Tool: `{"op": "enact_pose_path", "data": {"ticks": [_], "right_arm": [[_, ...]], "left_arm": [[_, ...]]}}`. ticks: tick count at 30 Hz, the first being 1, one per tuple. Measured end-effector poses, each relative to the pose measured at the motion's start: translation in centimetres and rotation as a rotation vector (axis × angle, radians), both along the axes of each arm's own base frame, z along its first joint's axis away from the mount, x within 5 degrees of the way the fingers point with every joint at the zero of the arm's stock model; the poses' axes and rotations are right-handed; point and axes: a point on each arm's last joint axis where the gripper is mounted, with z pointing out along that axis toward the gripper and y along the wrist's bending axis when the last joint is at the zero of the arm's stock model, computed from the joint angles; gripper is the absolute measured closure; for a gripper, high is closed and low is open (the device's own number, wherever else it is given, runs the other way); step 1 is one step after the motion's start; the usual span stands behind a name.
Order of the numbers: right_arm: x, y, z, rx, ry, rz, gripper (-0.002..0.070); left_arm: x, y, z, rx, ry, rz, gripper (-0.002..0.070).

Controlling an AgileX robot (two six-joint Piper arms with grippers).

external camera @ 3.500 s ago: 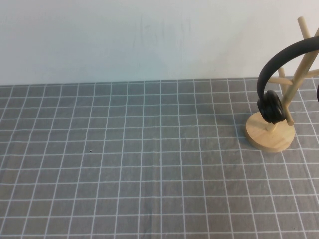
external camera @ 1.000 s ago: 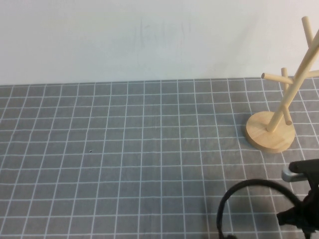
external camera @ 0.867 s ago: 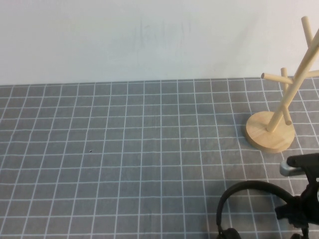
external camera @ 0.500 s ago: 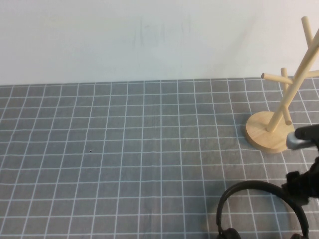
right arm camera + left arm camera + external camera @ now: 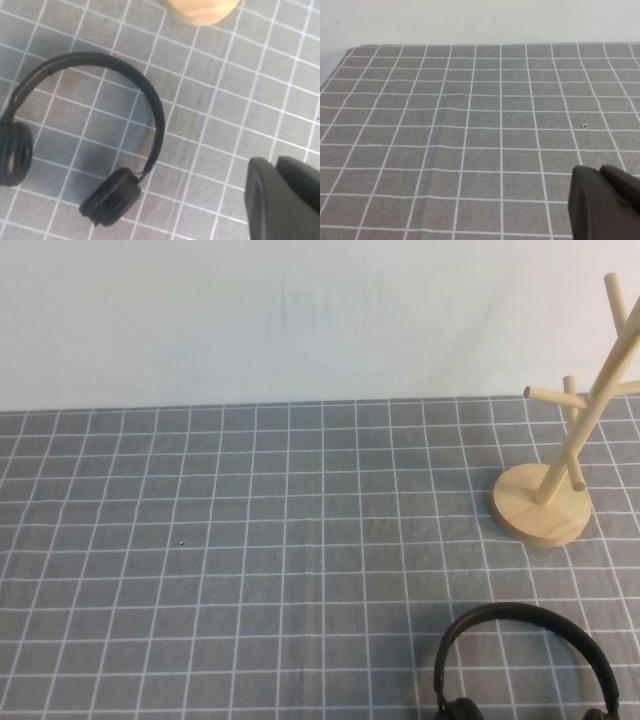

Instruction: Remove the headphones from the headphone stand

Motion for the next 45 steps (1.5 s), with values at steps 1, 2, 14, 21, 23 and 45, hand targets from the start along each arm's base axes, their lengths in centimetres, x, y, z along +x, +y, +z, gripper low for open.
{"op": "enact_pose_path", "data": {"ticks": [1,2,14,21,23,45], "right_arm": [[-0.8,-0.3,0.4,0.005,-0.018,-0.003,0.0674],[-1.5,-0.6,0.8,0.012,-0.036,-0.005,0.0676],[-5.6,-2.1,2.6,0.062,-0.176,-0.012,0.0680],[-6.6,-3.3,2.9,0.064,-0.391,-0.066,0.0681],[-7.4,-3.7,2.1,0.091,-0.500,-0.098,0.0681],[-9.1,-4.4,-15.5,0.137,-0.644,-0.246,0.0682]], "left_arm": [[0.0,0.0,0.0,0.000,0.000,0.000,0.0679],[0.0,0.0,0.0,0.000,0.000,0.000,0.0679],[0.0,0.0,0.0,0.000,0.000,0.000,0.0679],[0.0,0.0,0.0,0.000,0.000,0.000,0.0679],[0.0,0.0,0.0,0.000,0.000,0.000,0.0679],[0.0,0.0,0.0,0.000,0.000,0.000,0.0679]]}}
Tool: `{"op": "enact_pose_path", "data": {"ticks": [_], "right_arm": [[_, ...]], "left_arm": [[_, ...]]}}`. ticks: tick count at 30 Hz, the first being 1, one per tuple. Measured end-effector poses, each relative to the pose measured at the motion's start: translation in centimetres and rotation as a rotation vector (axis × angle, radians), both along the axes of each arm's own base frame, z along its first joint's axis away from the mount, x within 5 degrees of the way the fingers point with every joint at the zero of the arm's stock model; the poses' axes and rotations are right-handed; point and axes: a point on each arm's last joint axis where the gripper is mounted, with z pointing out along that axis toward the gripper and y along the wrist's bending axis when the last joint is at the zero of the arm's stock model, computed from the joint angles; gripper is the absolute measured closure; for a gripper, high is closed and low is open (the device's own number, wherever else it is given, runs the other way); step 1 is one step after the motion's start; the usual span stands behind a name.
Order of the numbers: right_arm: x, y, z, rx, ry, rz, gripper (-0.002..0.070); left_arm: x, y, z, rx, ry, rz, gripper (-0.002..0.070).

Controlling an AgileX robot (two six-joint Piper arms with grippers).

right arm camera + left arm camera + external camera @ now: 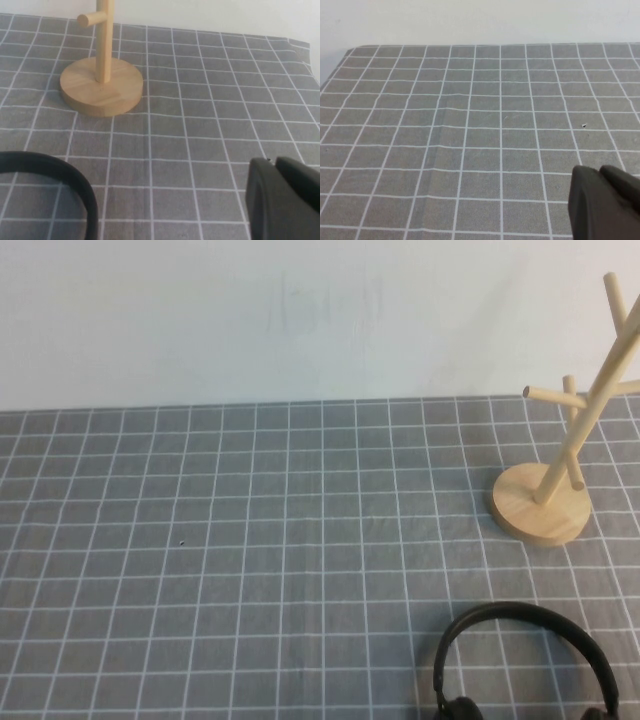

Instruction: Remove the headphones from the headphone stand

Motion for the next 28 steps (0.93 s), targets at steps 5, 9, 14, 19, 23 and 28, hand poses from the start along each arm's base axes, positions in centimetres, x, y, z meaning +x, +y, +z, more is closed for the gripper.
{"op": "enact_pose_path", "data": {"ticks": [5,9,14,19,23,28], "right_arm": [[0.00,0.00,0.00,0.004,-0.002,-0.001,0.0682],[0.02,0.02,0.01,0.004,-0.008,0.001,0.0683],[0.03,0.02,0.03,0.006,-0.010,0.000,0.0683],[0.02,0.02,0.02,0.006,-0.010,0.000,0.0682],[0.03,0.02,0.03,0.006,-0.011,0.000,0.0684],[0.05,0.03,0.10,0.011,-0.019,0.000,0.0684]], "left_arm": [[0.00,0.00,0.00,0.000,0.000,0.000,0.0679],[0.00,0.00,0.00,0.000,0.000,0.000,0.0679],[0.00,0.00,0.00,0.000,0.000,0.000,0.0679],[0.00,0.00,0.00,0.000,0.000,0.000,0.0679],[0.00,0.00,0.00,0.000,0.000,0.000,0.0679],[0.00,0.00,0.00,0.000,0.000,0.000,0.0679]]}}
